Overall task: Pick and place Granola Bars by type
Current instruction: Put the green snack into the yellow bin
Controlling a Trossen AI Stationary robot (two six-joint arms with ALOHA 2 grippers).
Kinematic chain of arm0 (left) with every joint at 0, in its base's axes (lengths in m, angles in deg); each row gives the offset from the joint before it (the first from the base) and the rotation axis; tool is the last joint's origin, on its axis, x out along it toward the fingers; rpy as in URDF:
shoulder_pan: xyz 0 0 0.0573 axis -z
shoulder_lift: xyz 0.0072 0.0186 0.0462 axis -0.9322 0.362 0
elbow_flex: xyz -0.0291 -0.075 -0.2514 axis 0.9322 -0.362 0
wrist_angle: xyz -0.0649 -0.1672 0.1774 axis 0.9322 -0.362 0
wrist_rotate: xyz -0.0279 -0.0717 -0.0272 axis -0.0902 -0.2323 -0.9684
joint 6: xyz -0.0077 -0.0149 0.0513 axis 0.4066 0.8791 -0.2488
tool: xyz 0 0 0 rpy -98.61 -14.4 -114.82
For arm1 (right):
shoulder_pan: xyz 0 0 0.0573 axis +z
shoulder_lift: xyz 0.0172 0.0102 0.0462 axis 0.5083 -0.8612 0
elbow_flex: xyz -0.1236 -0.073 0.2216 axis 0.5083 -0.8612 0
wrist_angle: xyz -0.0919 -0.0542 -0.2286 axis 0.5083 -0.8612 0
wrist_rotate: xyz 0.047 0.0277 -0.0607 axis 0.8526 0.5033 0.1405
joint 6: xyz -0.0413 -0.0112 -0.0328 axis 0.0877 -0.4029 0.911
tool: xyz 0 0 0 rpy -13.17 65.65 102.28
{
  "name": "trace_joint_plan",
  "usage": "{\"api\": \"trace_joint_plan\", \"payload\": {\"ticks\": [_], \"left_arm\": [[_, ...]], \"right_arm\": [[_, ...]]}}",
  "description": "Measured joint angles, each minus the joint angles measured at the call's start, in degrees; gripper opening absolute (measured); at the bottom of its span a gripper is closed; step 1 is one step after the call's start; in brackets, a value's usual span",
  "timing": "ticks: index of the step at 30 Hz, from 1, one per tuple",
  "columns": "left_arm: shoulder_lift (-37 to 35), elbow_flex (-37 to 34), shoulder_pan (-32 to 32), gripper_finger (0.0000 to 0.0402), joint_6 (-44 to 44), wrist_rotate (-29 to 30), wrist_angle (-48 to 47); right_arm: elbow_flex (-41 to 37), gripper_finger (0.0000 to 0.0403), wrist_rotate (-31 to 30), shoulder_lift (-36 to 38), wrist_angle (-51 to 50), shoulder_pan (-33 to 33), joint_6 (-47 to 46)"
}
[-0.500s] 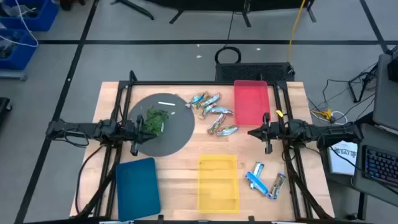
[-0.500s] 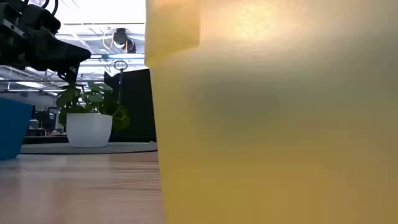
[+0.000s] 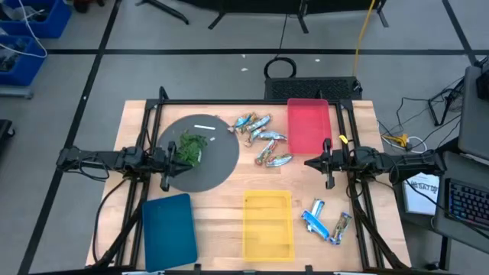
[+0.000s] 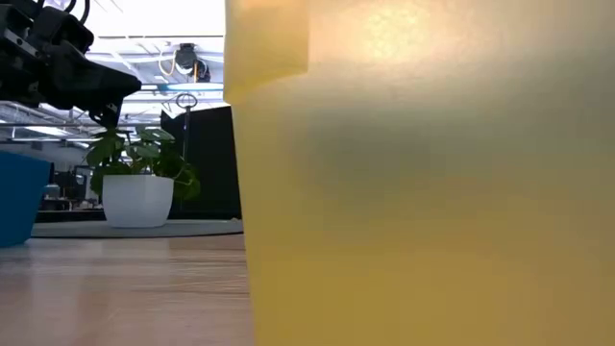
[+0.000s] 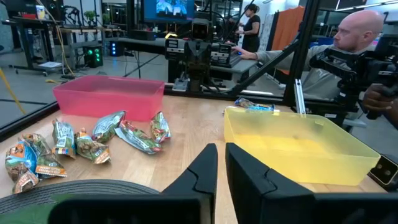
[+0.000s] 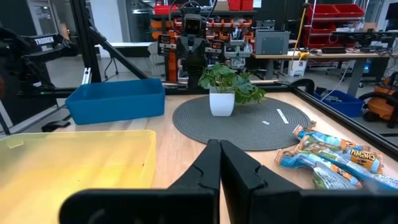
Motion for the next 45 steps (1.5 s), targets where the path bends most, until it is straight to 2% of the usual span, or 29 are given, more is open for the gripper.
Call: {"api": "trace_joint_plan", "payload": {"ticks": [45], "left_arm": [[0.02,-0.11,0.01,0.0047,-0.18,0.09,1.62]], "right_arm": [[0.00,0.0000,0.02,-0.02,0.81,0.00,-0.65]]}}
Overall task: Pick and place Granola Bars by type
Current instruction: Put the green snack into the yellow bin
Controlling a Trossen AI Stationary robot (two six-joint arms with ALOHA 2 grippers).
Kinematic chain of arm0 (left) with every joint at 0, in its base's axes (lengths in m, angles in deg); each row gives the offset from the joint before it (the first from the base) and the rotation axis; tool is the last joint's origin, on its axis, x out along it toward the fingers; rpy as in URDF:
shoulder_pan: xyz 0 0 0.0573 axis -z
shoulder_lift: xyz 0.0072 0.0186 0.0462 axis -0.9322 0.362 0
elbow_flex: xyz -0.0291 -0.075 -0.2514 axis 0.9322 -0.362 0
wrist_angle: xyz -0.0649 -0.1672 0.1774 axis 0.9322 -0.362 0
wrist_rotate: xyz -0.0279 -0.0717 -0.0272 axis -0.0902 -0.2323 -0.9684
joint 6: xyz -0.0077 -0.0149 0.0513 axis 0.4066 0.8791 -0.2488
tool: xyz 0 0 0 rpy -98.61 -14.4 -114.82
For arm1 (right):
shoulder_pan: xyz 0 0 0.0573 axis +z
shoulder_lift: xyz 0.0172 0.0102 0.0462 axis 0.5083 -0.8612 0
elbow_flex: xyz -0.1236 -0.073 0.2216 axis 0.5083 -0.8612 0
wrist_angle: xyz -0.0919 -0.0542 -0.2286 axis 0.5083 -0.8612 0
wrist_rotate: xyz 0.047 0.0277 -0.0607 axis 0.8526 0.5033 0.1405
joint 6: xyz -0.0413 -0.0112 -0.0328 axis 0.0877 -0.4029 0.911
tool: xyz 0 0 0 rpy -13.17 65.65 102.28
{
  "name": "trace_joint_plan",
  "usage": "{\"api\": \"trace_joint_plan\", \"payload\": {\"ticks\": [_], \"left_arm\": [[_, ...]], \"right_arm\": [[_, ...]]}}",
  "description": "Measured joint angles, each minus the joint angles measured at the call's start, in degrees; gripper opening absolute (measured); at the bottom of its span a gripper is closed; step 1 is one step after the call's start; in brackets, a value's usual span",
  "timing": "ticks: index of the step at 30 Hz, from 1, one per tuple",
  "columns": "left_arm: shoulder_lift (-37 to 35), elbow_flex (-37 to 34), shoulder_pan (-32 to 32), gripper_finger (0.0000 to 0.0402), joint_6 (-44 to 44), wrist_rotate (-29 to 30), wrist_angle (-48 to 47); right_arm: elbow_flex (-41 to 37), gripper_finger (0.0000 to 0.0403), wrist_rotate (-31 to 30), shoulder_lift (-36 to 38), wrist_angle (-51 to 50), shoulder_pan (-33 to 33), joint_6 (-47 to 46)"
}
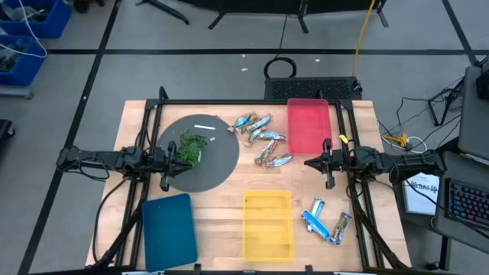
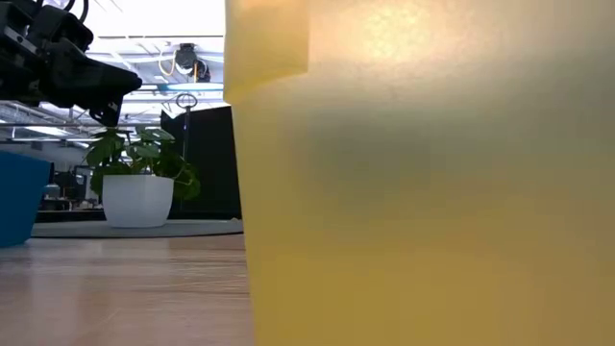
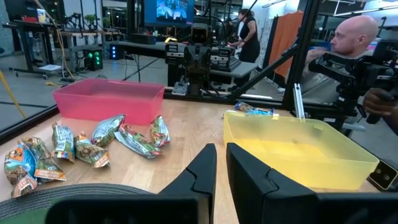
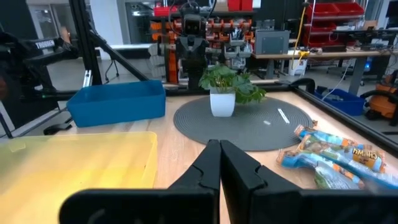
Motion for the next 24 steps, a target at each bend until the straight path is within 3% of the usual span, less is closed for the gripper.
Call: {"api": "trace_joint_plan", "payload": {"ticks": [2,5,8,12,17,20,24], "left_arm": [[-0.02,0.00,-0.02,0.0047,-0.62,0.06,0.00],[-0.02,0.02,-0.02,0.0047,-1.13,0.13,0.00],[0.00,0.02,0.00,0.0047,-1.09,0.13,0.00],[0.00,0.04,0.00,0.0047,-2.13,0.14,0.00],[0.00,0.07,0.00,0.0047,-2.87,0.90,-0.04],[0.00,0.08,0.00,0.0047,-2.48,1.43,-0.60],[0.00,0.15,0.00,0.0047,-1.22,1.38,-1.20]], "right_arm": [[0.00,0.0000,-0.77,-0.02,2.86,0.02,-0.03],[2.17,0.0000,-10.44,-1.24,7.82,0.02,-2.92],[8.50,0.0000,-15.62,-6.63,-2.52,0.00,-3.06],[20.91,0.0000,-21.64,-19.00,-6.99,-0.04,-4.26],[35.07,0.0000,-16.92,-35.88,-12.46,0.02,-2.39],[41.67,0.0006,-11.37,-44.56,-22.55,0.26,-2.64],[46.41,0.0031,-2.97,-53.44,-38.52,2.98,-12.51]]}}
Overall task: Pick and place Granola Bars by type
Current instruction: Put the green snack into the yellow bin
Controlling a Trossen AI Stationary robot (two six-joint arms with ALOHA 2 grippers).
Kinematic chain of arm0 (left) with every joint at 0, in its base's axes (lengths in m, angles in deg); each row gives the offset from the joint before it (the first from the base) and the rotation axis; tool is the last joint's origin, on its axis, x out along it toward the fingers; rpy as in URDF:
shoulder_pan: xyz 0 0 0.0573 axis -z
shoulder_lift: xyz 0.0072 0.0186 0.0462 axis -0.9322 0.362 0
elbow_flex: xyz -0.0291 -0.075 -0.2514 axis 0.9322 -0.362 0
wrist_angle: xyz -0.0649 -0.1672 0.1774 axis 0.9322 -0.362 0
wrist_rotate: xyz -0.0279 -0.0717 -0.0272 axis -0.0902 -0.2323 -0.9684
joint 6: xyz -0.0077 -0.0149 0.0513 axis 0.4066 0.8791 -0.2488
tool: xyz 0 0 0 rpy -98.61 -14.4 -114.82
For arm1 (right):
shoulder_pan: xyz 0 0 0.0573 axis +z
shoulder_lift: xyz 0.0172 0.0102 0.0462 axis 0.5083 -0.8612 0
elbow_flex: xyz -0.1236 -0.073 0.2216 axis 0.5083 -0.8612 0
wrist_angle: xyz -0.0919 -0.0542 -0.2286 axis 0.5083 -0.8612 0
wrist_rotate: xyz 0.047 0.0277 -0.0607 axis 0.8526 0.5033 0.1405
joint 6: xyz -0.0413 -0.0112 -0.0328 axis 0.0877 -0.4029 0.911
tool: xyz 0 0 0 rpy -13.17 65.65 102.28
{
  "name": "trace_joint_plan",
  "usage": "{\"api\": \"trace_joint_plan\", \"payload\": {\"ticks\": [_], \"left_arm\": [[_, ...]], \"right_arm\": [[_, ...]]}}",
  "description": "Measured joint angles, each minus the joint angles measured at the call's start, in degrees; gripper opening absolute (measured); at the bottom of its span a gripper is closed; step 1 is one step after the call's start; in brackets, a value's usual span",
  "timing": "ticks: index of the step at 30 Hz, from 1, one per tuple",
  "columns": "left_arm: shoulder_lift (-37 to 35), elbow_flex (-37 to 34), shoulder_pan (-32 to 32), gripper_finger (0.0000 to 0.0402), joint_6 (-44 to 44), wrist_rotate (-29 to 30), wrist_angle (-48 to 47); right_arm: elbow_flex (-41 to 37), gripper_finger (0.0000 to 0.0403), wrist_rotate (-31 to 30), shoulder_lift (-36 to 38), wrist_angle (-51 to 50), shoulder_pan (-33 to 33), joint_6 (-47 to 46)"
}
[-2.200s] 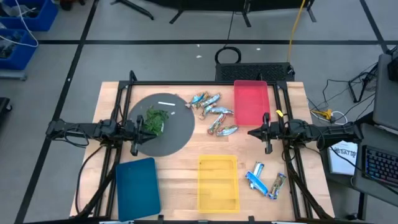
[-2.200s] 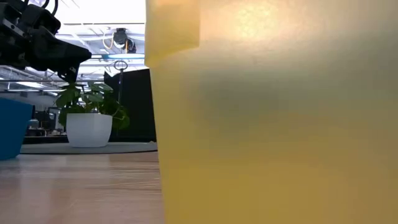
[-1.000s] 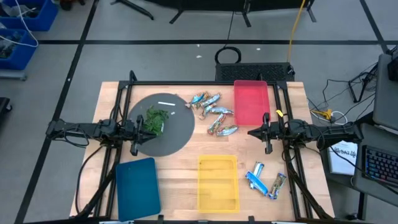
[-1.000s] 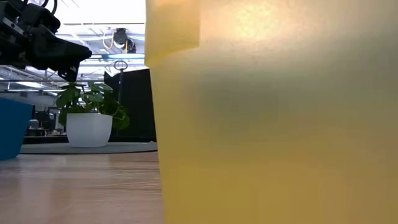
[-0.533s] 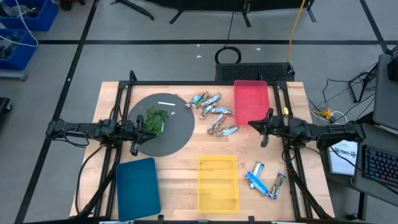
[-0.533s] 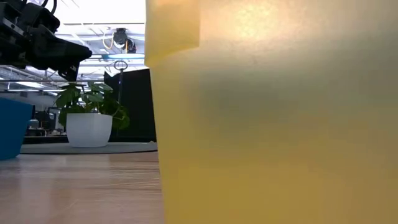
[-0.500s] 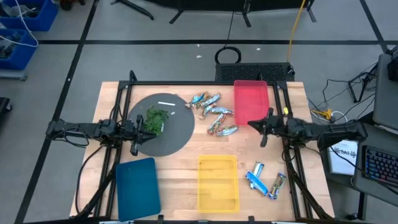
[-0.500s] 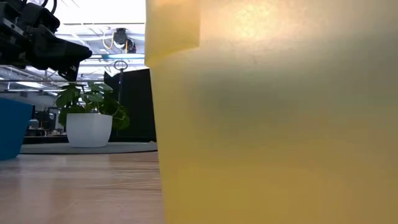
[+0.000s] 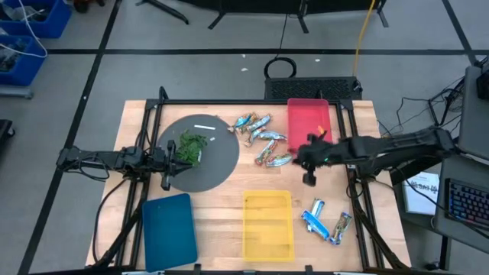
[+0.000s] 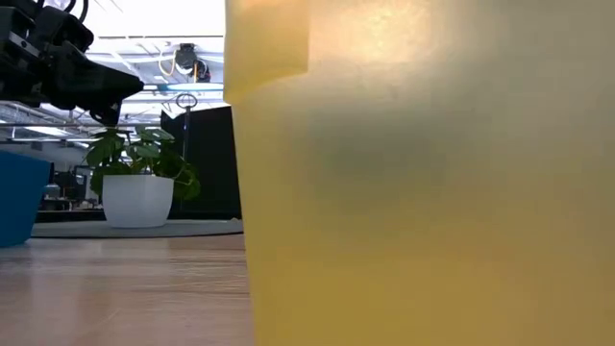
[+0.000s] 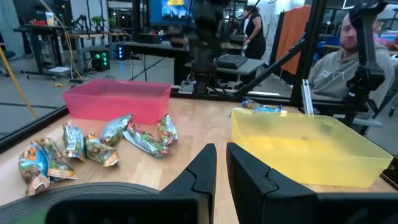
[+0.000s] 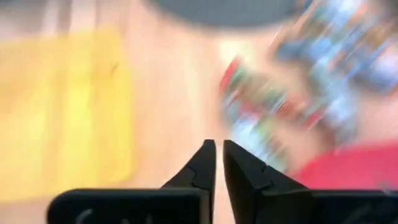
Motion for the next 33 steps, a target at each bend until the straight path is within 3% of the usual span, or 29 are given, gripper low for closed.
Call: {"api": "trace_joint_plan", "payload": {"ticks": [4,10,14,20,26,33], "left_arm": [[0.02,0.04,-0.01,0.0047,0.02,-0.03,-0.35],[0.02,0.04,0.00,0.0047,-1.14,0.06,-0.43],[0.02,0.04,0.00,0.0047,-1.15,0.06,-0.49],[0.02,0.04,0.00,0.0047,-1.16,0.08,-0.56],[0.02,0.02,0.00,0.0047,-1.18,0.10,-0.46],[0.02,0.02,0.00,0.0047,-0.22,0.12,-0.43]], "right_arm": [[0.58,0.0054,10.50,-4.93,-12.28,4.63,-16.19],[0.67,0.0053,12.53,-5.52,-17.94,15.41,-37.25],[0.40,0.0047,12.08,-5.31,-13.09,22.69,-47.95],[-6.92,0.0078,12.06,-5.32,6.15,30.17,-57.75],[-15.22,0.0129,11.98,-5.36,16.40,33.29,-65.66],[-19.33,0.0130,12.13,-5.36,19.20,34.69,-68.45]]}}
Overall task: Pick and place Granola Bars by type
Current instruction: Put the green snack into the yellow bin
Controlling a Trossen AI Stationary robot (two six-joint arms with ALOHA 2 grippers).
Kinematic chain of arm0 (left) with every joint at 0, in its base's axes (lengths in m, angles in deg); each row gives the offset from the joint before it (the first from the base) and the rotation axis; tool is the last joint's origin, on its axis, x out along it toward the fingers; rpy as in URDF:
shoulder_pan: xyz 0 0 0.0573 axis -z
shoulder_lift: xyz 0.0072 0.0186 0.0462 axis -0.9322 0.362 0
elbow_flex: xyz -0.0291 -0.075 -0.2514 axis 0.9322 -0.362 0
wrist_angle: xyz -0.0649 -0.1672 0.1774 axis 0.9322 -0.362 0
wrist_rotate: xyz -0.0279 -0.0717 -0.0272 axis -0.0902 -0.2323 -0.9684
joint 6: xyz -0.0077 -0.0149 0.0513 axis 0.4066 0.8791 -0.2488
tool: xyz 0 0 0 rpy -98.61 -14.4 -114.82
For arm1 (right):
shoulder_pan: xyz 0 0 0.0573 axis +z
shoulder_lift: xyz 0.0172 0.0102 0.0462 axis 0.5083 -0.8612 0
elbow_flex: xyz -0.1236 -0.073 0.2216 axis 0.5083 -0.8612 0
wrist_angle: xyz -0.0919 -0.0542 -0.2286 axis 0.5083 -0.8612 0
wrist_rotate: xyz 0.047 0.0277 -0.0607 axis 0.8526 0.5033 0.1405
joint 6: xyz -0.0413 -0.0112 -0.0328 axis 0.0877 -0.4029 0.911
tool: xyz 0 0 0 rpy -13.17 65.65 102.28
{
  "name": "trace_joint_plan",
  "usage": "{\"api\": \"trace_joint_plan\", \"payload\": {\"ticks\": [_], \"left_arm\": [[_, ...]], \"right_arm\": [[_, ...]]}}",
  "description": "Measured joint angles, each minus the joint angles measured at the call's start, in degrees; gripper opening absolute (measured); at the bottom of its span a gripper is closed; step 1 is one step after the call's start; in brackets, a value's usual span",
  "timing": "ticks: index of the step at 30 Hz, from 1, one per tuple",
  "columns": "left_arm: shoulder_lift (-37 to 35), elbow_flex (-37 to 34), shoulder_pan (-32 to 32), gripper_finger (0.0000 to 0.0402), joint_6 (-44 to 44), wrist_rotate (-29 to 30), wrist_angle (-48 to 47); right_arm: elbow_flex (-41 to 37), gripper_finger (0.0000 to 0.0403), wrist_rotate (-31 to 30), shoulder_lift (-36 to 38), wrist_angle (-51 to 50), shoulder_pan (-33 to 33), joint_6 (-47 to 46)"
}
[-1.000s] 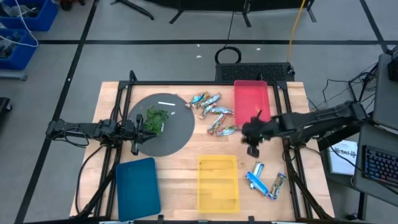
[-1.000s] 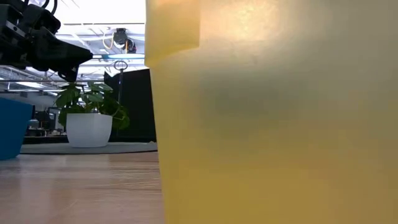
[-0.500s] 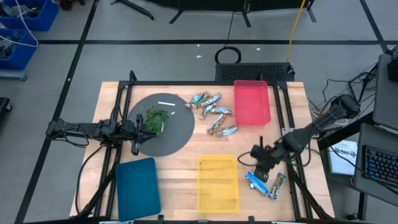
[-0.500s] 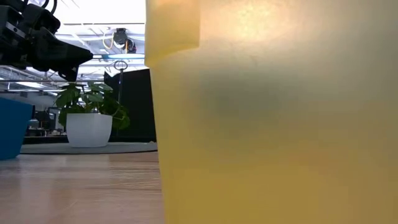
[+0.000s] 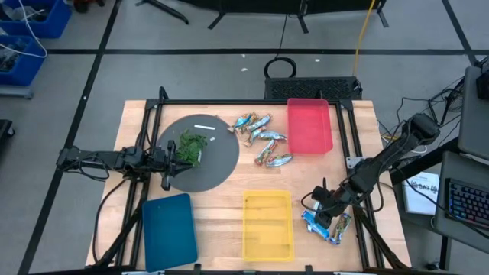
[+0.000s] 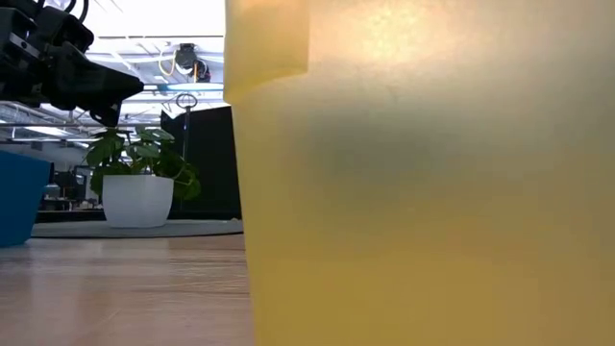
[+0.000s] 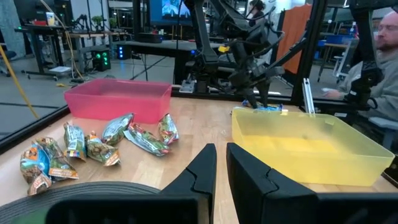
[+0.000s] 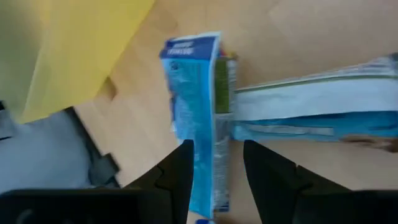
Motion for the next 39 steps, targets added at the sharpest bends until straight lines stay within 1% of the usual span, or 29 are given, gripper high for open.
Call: {"api": "trace_joint_plan", "payload": {"ticks": [4,11,14,17,21,22,26,30,35,39], "left_arm": [[0.00,0.00,0.00,0.0047,0.00,0.00,0.02],[0.02,-0.02,0.00,0.0047,-0.22,0.02,0.02],[0.00,-0.02,0.00,0.0047,-0.28,0.02,0.02],[0.00,-0.02,0.00,0.0047,-0.41,0.04,0.04],[0.00,-0.04,-0.02,0.0047,-0.44,0.11,0.04],[0.00,-0.04,-0.02,0.0047,-0.44,0.11,0.04],[0.00,-0.04,0.00,0.0047,-0.42,0.43,0.07],[0.00,-0.07,0.00,0.0047,-0.42,1.53,0.07],[0.00,-0.07,0.00,0.0047,-0.39,1.64,0.07],[0.00,-0.07,0.00,0.0047,-0.37,1.68,0.07]], "right_arm": [[-0.87,0.0124,-0.28,-0.03,3.37,0.38,-0.05],[-2.59,0.0118,-0.02,-1.17,3.88,0.38,-0.29],[-3.00,0.0110,0.01,-1.25,3.99,0.38,-0.22],[-3.10,0.0084,0.03,-1.25,3.83,0.38,0.96],[-3.12,0.0017,0.04,-1.27,3.87,0.38,4.81],[-3.15,0.0009,0.06,-1.27,4.16,0.38,5.83],[-3.17,0.0001,-0.18,-1.29,7.35,0.38,8.77],[-3.17,0.0000,-2.61,-0.34,11.28,0.38,11.90],[-3.15,0.0000,-8.11,2.33,14.77,0.38,16.97],[-3.15,0.0000,-13.08,5.58,14.92,0.38,21.66]]}}
